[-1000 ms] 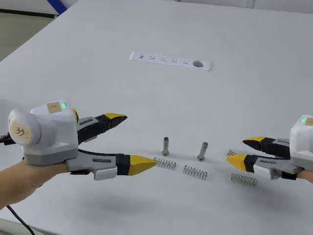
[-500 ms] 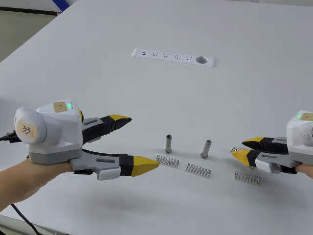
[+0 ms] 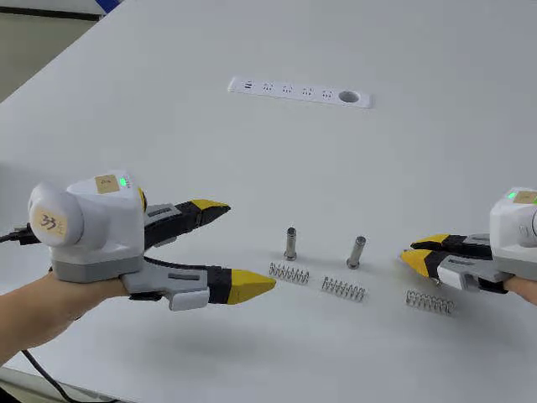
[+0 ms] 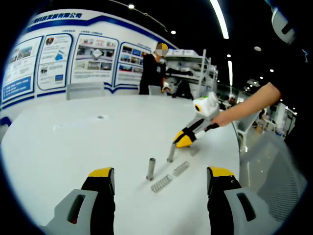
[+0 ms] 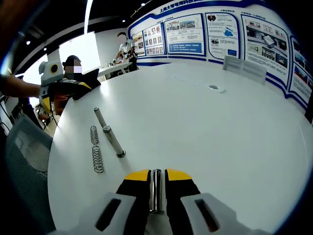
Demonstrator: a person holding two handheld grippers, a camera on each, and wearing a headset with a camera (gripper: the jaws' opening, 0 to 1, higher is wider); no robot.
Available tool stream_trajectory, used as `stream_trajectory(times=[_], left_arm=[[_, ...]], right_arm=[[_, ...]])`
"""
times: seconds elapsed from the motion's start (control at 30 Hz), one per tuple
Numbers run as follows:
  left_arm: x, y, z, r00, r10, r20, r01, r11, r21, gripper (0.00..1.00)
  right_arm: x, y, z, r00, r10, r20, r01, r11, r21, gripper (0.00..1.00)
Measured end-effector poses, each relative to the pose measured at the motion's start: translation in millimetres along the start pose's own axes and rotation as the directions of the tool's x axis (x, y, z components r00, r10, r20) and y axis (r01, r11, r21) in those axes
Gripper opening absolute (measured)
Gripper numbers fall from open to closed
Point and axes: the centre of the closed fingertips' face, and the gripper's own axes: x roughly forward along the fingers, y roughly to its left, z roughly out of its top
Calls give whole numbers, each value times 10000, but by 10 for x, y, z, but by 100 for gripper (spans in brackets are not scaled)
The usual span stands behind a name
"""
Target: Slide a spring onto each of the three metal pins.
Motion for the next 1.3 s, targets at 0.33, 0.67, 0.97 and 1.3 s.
stream_trajectory(times=[0.33, 0.67, 0.97, 1.3], left_arm=[[-39, 26, 36, 9999, 154, 73, -154, 9999, 13, 77], [-92, 56, 30, 9996, 266, 8, -266, 9996, 9, 76], [-99, 34, 100, 9993, 322, 189, -324, 9994, 98, 75], [-162, -23, 108, 9991, 381, 200, -384, 9991, 164, 74]], right_arm=[[27, 23, -40, 9988, -25, -488, 4, 9991, -421, 11], [57, 5, -90, 9950, -264, -966, 186, 9965, -811, 9], [66, -36, -86, 9921, -640, -1081, 530, 9934, -1020, 8], [-47, -60, -7, 9943, -864, -621, 797, 9914, -1039, 8]])
